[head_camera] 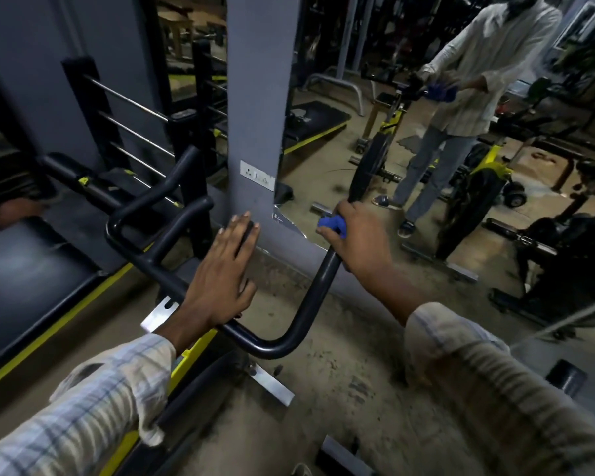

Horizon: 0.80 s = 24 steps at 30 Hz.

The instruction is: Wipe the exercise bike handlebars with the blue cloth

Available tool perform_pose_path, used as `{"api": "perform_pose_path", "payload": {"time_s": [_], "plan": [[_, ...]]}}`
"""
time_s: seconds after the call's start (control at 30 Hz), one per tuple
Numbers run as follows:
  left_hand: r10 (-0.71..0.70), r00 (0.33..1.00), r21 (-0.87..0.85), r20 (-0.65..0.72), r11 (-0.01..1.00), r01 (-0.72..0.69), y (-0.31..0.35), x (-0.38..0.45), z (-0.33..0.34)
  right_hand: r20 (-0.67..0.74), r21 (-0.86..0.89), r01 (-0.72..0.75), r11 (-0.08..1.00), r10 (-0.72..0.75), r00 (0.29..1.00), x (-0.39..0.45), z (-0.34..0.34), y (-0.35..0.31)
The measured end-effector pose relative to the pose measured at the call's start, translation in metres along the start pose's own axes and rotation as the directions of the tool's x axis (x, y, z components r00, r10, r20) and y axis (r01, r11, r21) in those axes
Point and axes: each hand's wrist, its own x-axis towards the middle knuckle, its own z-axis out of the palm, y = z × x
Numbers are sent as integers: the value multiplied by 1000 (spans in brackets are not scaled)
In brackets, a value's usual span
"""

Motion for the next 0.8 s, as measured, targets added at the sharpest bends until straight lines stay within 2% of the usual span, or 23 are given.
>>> {"api": "perform_pose_path", "payload": {"time_s": [0.07, 0.13, 0.27, 0.37, 0.43, 0.5, 0.57, 0.63, 0.73, 0.8], "plan": [[-7, 1000, 2, 3, 1000, 7, 1, 0, 0, -5, 177, -85, 980, 87, 996, -9, 4, 0], [-19, 1000, 3, 16, 1000, 19, 1, 1, 0, -43, 202, -136, 970, 147, 988, -12, 5, -1], [-27, 999, -7, 31, 1000, 27, 2, 0, -1, 31, -84, -142, 986, 145, 989, 0, 5, -9], [-35, 999, -11, 30, 999, 36, 2, 0, -2, 48, -302, 35, 953, -22, 999, -1, 9, -23], [-39, 999, -19, 37, 999, 40, 3, 0, -3, 65, -379, 180, 908, -168, 984, -11, 18, -28], [-44, 998, -25, 43, 999, 45, 4, 0, -3, 107, -316, 344, 884, -327, 939, -29, 30, -24], [-47, 998, -24, 50, 999, 49, 5, 1, -3, 53, -234, 401, 886, -401, 915, -50, 39, -15], [-47, 998, -28, 52, 998, 49, 4, 1, -2, -23, -210, 360, 909, -373, 927, -56, 43, -5], [-46, 997, -29, 60, 998, 48, 4, 0, -2, -25, -215, 256, 942, -268, 963, -42, 39, -5], [-41, 998, -27, 55, 999, 42, 4, 0, -3, -41, -159, 152, 976, -160, 986, -29, 35, -11]]}}
